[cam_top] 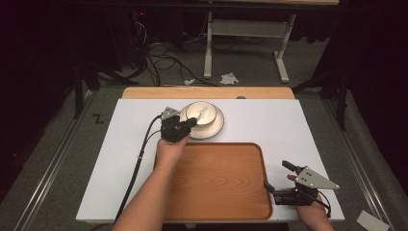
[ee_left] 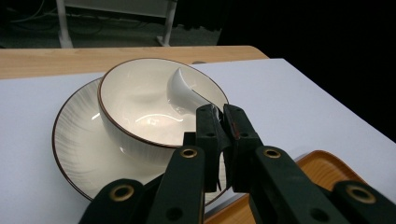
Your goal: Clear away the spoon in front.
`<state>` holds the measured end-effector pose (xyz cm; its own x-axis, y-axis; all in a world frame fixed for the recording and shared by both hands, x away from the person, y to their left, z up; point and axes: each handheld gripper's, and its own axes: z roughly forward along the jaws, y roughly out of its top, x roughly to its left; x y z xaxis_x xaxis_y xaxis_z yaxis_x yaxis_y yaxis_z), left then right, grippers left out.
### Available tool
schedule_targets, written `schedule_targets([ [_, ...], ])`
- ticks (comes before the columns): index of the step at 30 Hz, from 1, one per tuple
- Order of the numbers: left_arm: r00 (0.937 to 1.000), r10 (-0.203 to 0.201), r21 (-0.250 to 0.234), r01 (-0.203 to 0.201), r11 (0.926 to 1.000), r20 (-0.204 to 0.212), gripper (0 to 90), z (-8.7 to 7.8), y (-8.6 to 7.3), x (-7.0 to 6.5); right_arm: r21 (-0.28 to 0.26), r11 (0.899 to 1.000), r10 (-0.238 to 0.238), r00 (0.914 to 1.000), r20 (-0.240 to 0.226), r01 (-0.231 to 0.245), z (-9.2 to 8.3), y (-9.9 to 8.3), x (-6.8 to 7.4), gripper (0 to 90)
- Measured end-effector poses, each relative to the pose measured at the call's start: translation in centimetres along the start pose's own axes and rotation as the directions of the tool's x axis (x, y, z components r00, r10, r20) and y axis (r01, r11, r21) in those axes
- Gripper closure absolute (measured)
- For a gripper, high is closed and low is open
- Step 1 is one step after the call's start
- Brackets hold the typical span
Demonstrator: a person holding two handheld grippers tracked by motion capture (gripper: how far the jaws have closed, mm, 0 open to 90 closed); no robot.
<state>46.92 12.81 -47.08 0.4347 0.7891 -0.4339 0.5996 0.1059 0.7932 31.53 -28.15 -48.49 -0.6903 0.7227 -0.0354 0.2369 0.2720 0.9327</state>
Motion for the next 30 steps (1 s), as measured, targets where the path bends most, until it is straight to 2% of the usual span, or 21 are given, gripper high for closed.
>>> schedule_targets([
  [4, 0.9983, 0.053, -0.018, -0.054, 0.9984, -0.021, 85.9, -0.2, 0.1, -0.4, 0.000, 1.000, 0.001, 1.0000, -0.007, -0.001, 0.0, 0.0, -0.1, 2.7],
  [8, 0.9950, 0.098, -0.035, -0.099, 0.9945, -0.020, 85.9, -0.6, 0.3, -0.9, 0.001, 1.000, 0.001, 1.0000, -0.007, 0.000, 0.1, 0.0, 0.0, 3.0],
  [19, 0.9874, 0.158, -0.076, -0.158, 0.9845, -0.014, 85.9, -2.0, 0.6, -1.8, -0.001, 1.000, -0.005, 1.0000, 0.000, 0.005, 0.0, 0.0, 0.0, 2.9],
  [24, 0.9824, 0.187, -0.100, -0.186, 0.9774, -0.003, 85.9, -3.0, 0.7, -2.3, 0.000, 1.000, -0.003, 1.0000, -0.005, 0.003, 0.1, 0.0, 0.0, 2.9],
  [30, 0.9819, 0.189, -0.118, -0.188, 0.9752, 0.004, 85.9, -4.3, 0.5, -2.4, 0.002, 1.000, -0.007, 1.0000, -0.003, 0.007, 0.1, 0.0, 0.0, 3.0],
])
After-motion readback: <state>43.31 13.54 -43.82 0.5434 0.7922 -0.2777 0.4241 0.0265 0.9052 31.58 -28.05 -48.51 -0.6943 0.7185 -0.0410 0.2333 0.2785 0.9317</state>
